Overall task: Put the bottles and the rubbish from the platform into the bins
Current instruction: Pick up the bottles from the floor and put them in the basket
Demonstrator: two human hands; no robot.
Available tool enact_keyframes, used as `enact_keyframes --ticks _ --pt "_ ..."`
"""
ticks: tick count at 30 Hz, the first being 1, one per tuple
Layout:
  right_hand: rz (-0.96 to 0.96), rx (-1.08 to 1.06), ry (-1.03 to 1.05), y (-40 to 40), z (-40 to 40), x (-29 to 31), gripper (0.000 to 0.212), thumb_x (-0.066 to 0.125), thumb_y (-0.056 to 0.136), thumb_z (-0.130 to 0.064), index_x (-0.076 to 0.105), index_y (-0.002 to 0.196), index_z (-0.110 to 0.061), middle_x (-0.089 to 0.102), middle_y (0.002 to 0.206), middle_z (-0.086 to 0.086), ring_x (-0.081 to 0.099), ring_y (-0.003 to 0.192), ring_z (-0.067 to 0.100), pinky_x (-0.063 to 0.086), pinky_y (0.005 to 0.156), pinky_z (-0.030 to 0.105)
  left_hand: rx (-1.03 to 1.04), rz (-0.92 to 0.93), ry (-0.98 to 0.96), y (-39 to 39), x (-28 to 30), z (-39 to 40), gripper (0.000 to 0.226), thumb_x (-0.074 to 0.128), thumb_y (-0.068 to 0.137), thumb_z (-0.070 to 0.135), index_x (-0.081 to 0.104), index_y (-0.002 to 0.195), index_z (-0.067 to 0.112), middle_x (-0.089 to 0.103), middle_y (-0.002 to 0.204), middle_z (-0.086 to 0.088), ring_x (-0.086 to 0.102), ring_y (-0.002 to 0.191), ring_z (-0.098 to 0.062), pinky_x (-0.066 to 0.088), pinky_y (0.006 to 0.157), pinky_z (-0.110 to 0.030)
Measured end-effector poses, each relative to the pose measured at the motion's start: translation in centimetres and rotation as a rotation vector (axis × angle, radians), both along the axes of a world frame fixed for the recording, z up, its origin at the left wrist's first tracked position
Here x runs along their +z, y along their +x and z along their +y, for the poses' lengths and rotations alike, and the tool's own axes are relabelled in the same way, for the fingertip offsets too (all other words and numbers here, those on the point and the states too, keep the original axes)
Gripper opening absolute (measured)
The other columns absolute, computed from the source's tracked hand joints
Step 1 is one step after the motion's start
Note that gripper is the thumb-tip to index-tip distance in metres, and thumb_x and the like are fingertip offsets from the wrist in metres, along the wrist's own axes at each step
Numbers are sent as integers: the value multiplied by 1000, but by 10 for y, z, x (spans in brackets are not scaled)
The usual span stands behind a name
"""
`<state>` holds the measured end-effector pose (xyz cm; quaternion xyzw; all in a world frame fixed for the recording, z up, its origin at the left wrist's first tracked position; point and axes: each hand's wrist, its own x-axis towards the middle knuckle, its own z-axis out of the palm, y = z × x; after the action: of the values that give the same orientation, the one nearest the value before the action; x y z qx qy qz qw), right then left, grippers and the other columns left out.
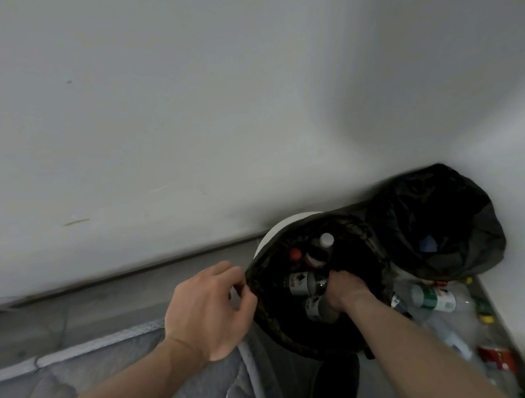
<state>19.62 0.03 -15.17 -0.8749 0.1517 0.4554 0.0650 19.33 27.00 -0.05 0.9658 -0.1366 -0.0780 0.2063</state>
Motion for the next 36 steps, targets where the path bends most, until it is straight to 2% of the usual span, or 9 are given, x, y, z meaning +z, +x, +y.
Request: enact_keyframes --ticks 3,5,7,10,13,16,24,30,36 --pt "52 -112 55 6 -2 -11 69 58 89 -30 35 151 -10 44 150 18 48 136 36 42 111 38 4 1 3 0 1 0 17 52 80 42 50 71 28 50 74 15 56 71 -13 40 56 -29" --pt "62 -167 81 10 -2 -15 72 58 91 -30 31 154 -9 41 154 19 45 139 35 39 113 36 2 3 3 0 1 -1 17 52 79 41 49 70 28 47 72 16 55 72 -13 39 56 -28" --pt "58 -167 81 12 -3 -17 62 59 92 -28 43 148 -9 48 149 18 51 134 33 43 109 33 0 8 7 1 0 -1 16 52 80 40 49 70 28 45 72 16 54 72 -14 38 56 -28" --pt "-56 -66 3 11 -3 -13 37 57 93 -19 63 127 -8 63 132 16 63 120 31 50 98 34 9 19 17 1 -1 -2 17 52 80 40 50 70 27 48 73 14 55 72 -15 40 57 -29" --pt "-197 56 -94 11 -2 1 26 52 93 -7 68 113 -8 68 120 14 66 112 32 53 91 36 14 23 17 0 0 -2 19 49 80 41 50 70 26 51 74 13 55 70 -14 42 56 -30" --pt "-230 95 -108 10 -1 13 25 54 92 -7 67 113 -9 67 119 13 66 112 32 53 91 36 26 28 15 -1 0 -2 21 48 81 42 49 70 25 53 75 13 55 69 -14 46 58 -33" --pt "-349 3 -95 6 -1 47 30 63 83 -29 69 108 -13 68 111 10 67 105 32 53 83 34 31 13 12 -4 1 -1 23 46 81 43 52 70 24 56 76 11 56 67 -16 47 59 -35" --pt "-355 -59 -95 -7 -6 49 24 57 89 -20 67 109 -9 67 115 14 66 106 35 53 85 37 34 2 13 -3 2 -1 25 45 81 44 52 70 23 57 77 10 57 67 -18 47 59 -35" --pt "-311 -137 -98 -14 -8 41 23 59 90 -15 67 109 -6 68 115 16 66 108 36 54 88 37 42 17 15 -3 0 -1 24 47 83 44 52 70 24 56 77 11 56 67 -16 48 61 -36"
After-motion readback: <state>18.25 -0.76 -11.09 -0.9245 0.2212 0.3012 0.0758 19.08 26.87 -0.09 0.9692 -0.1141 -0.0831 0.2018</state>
